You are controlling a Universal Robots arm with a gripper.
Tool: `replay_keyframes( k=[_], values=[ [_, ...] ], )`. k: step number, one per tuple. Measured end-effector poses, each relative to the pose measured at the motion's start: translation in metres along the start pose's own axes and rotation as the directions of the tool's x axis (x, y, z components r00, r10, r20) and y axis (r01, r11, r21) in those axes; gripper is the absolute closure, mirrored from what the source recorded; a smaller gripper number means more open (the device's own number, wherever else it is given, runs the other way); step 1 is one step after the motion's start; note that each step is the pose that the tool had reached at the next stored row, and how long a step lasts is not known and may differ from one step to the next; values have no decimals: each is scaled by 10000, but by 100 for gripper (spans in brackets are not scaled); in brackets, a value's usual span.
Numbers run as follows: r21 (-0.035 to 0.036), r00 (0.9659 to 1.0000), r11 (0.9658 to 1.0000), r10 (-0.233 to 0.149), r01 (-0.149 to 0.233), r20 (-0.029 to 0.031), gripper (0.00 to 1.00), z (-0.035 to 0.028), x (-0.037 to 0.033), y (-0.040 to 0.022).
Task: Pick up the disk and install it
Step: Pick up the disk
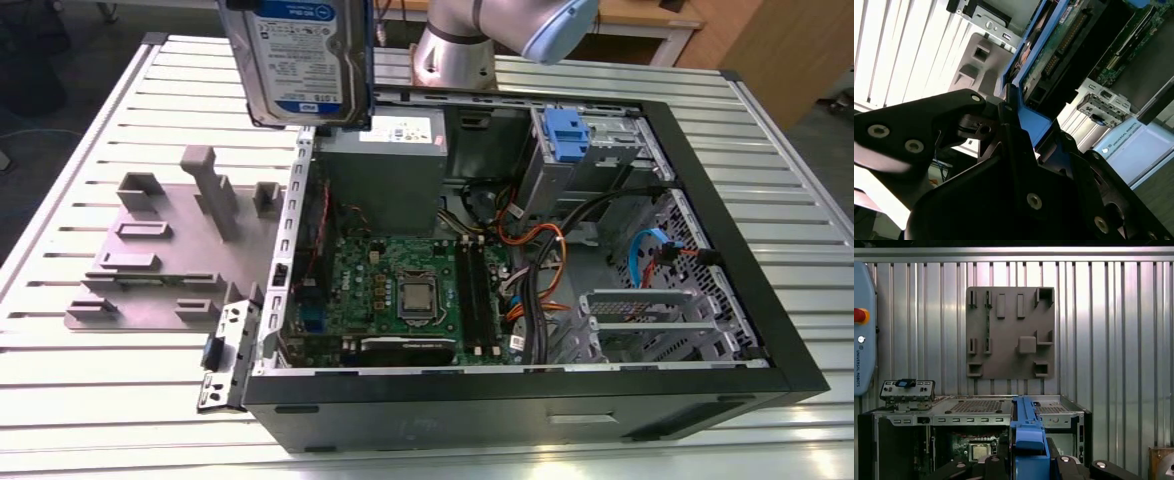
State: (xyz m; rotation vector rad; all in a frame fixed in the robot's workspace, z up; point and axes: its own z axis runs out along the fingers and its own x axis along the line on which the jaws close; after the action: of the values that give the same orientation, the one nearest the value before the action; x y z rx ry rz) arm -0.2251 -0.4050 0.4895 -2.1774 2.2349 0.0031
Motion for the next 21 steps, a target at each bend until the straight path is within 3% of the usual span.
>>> replay_keyframes(
  k=[14, 21],
  values=[
    [0, 10000, 10000, 0, 0, 0, 64, 4, -8, -294],
    [0, 10000, 10000, 0, 0, 0, 64, 5, -11, -407]
  ],
)
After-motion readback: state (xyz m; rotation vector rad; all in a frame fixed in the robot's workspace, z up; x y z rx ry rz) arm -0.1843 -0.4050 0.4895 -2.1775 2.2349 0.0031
